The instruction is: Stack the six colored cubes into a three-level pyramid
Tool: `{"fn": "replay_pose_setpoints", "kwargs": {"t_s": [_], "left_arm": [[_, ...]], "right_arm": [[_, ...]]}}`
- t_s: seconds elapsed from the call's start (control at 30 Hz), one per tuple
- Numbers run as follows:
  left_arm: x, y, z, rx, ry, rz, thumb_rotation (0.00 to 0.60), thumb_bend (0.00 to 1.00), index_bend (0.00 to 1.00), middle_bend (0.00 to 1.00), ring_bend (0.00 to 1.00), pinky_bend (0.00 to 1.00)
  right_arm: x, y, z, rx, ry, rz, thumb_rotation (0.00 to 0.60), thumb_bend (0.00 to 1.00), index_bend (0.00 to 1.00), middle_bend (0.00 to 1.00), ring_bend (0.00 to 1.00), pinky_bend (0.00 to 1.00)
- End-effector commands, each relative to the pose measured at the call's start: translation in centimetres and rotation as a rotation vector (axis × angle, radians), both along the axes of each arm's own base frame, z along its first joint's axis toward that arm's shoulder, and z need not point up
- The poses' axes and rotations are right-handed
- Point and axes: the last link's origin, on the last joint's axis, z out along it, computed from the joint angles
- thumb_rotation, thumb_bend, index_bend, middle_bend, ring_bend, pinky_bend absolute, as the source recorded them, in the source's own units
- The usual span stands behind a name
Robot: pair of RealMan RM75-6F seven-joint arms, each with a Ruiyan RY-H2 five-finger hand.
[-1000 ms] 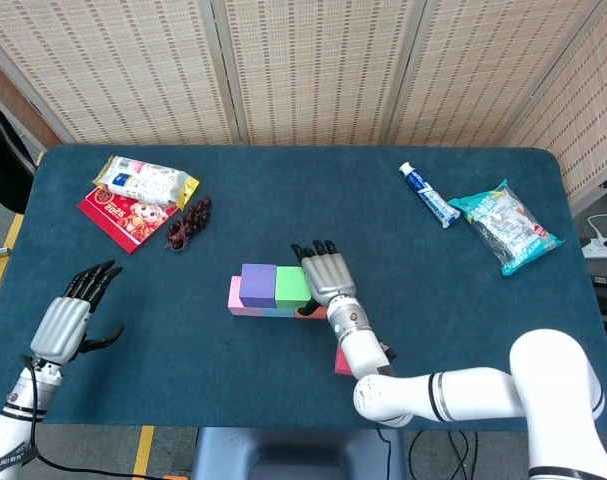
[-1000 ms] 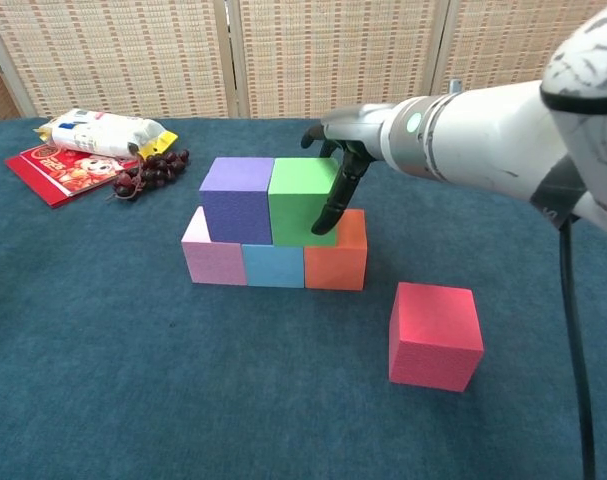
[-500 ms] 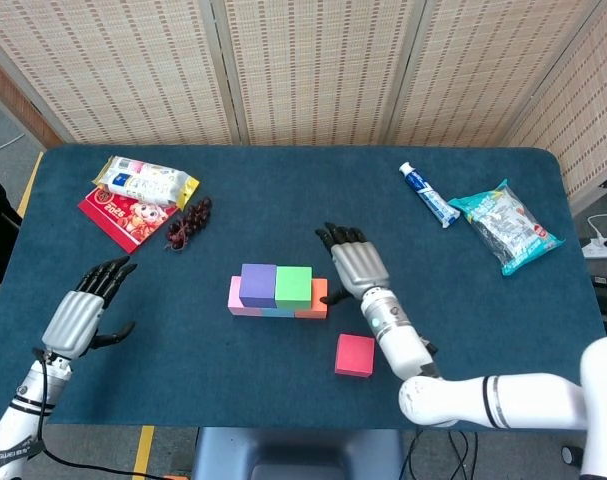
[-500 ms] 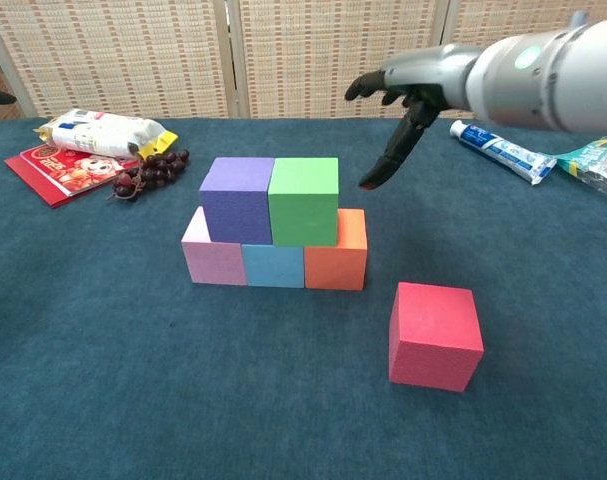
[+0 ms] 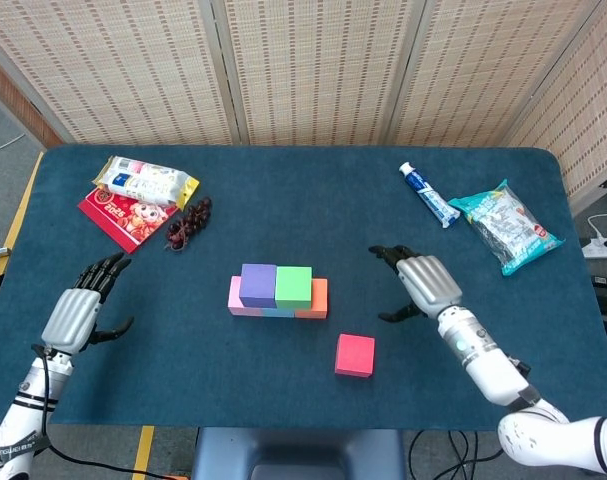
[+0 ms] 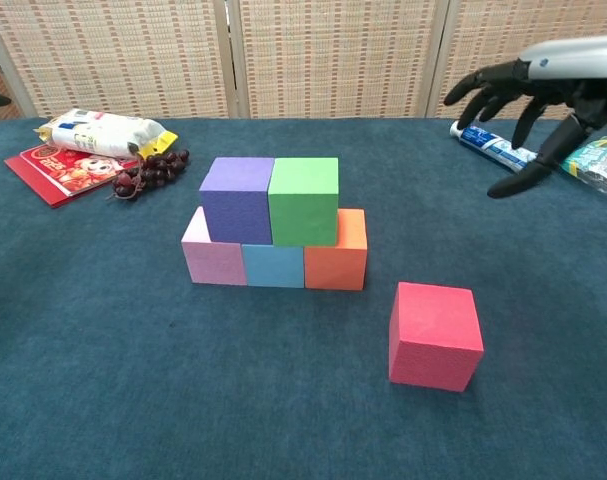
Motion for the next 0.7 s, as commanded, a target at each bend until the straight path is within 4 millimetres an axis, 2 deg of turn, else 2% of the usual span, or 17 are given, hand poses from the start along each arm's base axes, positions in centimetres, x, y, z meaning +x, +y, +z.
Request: {"fn": "replay_pose_setpoints", "kwargs": {"t_s": [0.03,0.3,0.47,0.7], "left_arm": [[0.0,0.0,-0.2,-0.006,0.001,0.008,0.6,0.3,0.01,0.0,0.0,0.11],[0.1,0.1,-0.1,-0.004,0.001,0.015,0.6,0.3,0.01,0.0,0.0,0.11],[0.0,0.1,-0.4,-0.014,-0.001,0.019,0.6,0.31,0.01,0.0,0.0,0.11],[-0.4,0.1,-0.5,-0.018,-0.012,0.023,0.6,0.31,0.01,0.0,0.0,0.11]], "right_arm": [[-2.5,2.5,-0.2,0.09,0.053,0.008,0.6,0.06,0.24,0.3,0.25,0.44],[-4.1,5.5,-2.2,0.168,0.12,0.097,0.6,0.01,0.21,0.3,0.21,0.44],[-5.2,6.5,-4.2,0.2,0.115,0.049,0.6,0.0,0.2,0.3,0.21,0.44],[-4.7,7.0,-6.8,0.199,0.055,0.005,0.6,0.0,0.2,0.3,0.21,0.43]]}}
